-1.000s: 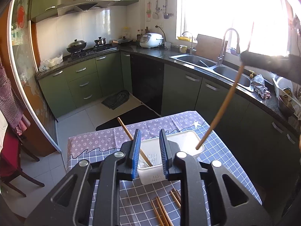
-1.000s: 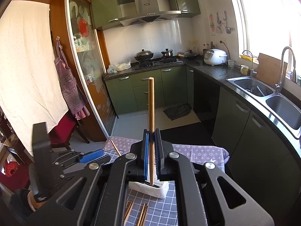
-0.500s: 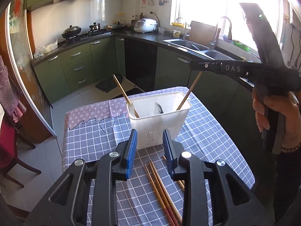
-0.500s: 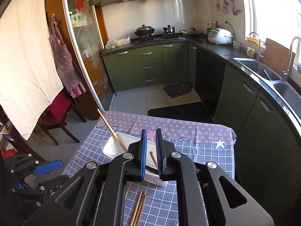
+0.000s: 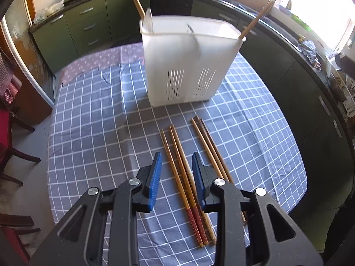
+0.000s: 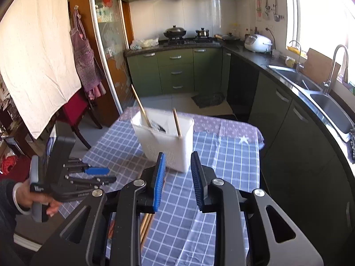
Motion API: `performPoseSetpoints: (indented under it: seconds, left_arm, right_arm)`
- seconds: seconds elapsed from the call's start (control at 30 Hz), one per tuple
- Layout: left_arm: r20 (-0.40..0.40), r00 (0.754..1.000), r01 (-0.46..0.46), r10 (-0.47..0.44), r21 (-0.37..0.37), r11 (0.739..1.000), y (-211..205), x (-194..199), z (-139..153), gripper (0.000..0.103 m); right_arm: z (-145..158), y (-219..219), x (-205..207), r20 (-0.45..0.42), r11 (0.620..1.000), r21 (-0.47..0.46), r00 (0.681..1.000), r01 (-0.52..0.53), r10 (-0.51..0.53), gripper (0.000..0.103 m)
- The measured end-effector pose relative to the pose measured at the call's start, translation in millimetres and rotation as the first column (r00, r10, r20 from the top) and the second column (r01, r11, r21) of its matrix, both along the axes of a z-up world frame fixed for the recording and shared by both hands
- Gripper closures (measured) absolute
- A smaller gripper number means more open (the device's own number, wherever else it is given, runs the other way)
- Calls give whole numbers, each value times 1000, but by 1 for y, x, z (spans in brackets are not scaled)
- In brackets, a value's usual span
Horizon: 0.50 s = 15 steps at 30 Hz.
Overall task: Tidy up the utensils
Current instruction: 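Move the left tool to another wooden chopstick and close on it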
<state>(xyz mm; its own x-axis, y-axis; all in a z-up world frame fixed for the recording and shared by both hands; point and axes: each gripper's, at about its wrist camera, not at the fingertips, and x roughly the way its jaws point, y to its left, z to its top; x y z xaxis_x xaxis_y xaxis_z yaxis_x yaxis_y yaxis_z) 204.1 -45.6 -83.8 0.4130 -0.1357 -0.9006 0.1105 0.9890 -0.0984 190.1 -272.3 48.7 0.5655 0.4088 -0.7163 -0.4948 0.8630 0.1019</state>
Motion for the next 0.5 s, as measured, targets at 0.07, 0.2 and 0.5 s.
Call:
performPoseSetpoints:
  seconds: [0.07,0.2,0.5]
  left_arm:
    - [-54,999,-7,7,0,1000,-2,2,-16,76]
    - [-158,987,-25,24,-5,1000,-8,5,-43,76]
    - [-257,961,-86,100,66,994,-11,21,-74,77]
  right_arm:
    - [-30,-9,-2,-85,1000,-10,996,-11,10,79]
    - [-85,-22,2,-225,999,-42,974,-14,4,79]
    - [-137,-20,12,-333,998,-62,943,-23,1,79]
